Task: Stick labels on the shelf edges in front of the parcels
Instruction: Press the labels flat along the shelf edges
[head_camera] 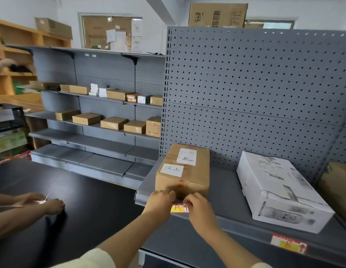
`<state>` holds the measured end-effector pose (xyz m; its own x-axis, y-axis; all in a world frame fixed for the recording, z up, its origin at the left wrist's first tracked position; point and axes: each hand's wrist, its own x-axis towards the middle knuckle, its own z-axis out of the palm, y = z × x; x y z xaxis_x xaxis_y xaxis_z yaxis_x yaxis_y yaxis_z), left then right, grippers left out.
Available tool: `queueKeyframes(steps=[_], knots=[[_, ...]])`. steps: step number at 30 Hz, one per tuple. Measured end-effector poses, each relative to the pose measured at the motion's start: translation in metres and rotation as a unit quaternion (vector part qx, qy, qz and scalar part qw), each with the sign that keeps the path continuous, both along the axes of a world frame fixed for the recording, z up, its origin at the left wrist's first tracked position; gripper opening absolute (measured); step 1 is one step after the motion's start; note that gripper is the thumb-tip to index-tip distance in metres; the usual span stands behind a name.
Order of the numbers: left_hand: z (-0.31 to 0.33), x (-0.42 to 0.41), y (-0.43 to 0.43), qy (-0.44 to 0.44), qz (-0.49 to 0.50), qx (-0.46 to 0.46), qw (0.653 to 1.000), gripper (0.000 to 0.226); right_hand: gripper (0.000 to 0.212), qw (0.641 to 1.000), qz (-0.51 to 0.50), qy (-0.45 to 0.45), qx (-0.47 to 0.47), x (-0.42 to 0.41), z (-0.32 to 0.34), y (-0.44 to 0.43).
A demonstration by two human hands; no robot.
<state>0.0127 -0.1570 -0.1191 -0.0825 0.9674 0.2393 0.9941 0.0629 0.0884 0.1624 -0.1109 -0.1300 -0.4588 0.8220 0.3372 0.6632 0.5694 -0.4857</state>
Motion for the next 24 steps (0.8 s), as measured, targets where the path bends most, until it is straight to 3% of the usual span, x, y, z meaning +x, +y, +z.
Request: queueKeyframes(steps=[10, 14, 21, 24], knots=[[0.002, -0.007, 0.008, 0.057, -0.023, -0.022, 0.998, 0.032, 0.015, 0.998, -0.015, -0.028, 0.044, 0.007, -0.006, -0.009], [-0.002, -0.003, 0.009, 0.068, -0.022, -0.043, 0.997, 0.029, 0.016, 0.992, -0.028, -0.098, 0.074, 0.006, -0.010, -0.011], [-0.003, -0.003, 0.008, 0.063, -0.035, -0.032, 0.997, 0.031, 0.036, 0.982, 0.007, -0.155, 0.106, 0.000, -0.014, -0.014], [-0.007, -0.005, 0.006, 0.054, -0.058, -0.022, 0.997, 0.044, 0.042, 0.981, 0.035, -0.157, 0.112, -0.008, -0.017, -0.019]])
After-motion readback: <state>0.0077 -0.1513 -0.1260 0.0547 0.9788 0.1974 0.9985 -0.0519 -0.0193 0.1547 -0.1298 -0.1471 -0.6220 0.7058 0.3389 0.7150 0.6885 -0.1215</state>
